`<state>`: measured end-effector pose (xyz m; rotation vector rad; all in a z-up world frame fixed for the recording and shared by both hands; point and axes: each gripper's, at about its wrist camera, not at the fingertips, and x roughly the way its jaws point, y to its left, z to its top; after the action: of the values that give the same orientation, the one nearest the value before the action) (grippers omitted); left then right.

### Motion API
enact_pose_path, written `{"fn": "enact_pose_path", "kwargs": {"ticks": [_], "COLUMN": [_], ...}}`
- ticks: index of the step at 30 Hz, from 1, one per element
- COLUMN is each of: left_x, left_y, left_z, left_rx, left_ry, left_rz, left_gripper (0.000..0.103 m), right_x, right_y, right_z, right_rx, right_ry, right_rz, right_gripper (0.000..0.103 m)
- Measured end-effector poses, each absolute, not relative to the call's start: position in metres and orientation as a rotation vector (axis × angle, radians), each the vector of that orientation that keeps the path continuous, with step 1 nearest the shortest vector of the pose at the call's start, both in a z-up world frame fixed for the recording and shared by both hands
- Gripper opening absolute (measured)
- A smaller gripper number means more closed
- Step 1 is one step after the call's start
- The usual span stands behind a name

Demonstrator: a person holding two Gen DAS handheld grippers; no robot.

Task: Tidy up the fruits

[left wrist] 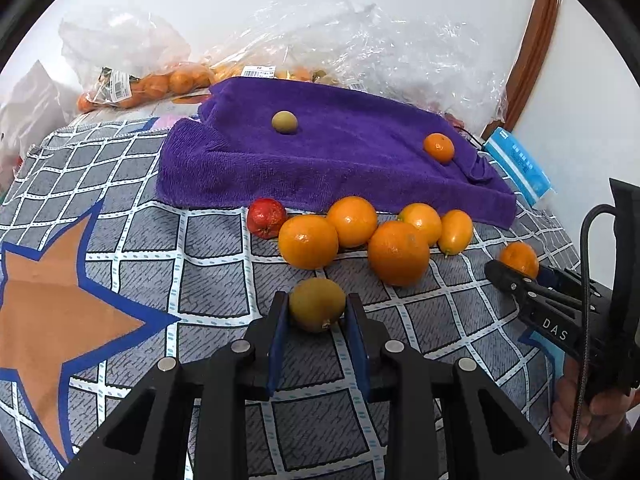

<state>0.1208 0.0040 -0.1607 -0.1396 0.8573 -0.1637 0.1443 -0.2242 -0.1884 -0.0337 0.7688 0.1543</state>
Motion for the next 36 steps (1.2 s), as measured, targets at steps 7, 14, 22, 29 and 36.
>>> {"fn": "enact_pose_path", "kwargs": {"ticks": [7,14,22,29,36], "left_x": [0.116,0.111,0.113,0.126,0.144], "left_y": [0.010,0.018,0.018,0.031,0.039], "left_z": [-0.155,-0.128,-0.092,-0.062,-0.047], "left_rx": [-0.197,-0.201,-0.139,-0.142,-0.123], "left_ry": [0.881,0.863,0.820,0.751,0.715], "left_rz": [-0.172,-0.171,-0.148,-0.129,-0.090], "left_gripper": [0.027,0.027,0.027,0.027,0.027], "right_x": [0.139,0.123,0.116,0.123,0.137], "right_y": [-0.235,-0.229,-0.227,-0.231,-0.231], "right_z": [-0.186,-0.165,-0.132,-0.106,-0.093], "right_rx": [0.059,0.065,0.071,0.070,0.060], "right_ry": [0.776,0.749,0.684,0.639,0.619], "right_rz": [0.153,0.145,0.145,0.122,0.099], "right_gripper": [0.043,0.042,0.042,0.042,0.042]}}
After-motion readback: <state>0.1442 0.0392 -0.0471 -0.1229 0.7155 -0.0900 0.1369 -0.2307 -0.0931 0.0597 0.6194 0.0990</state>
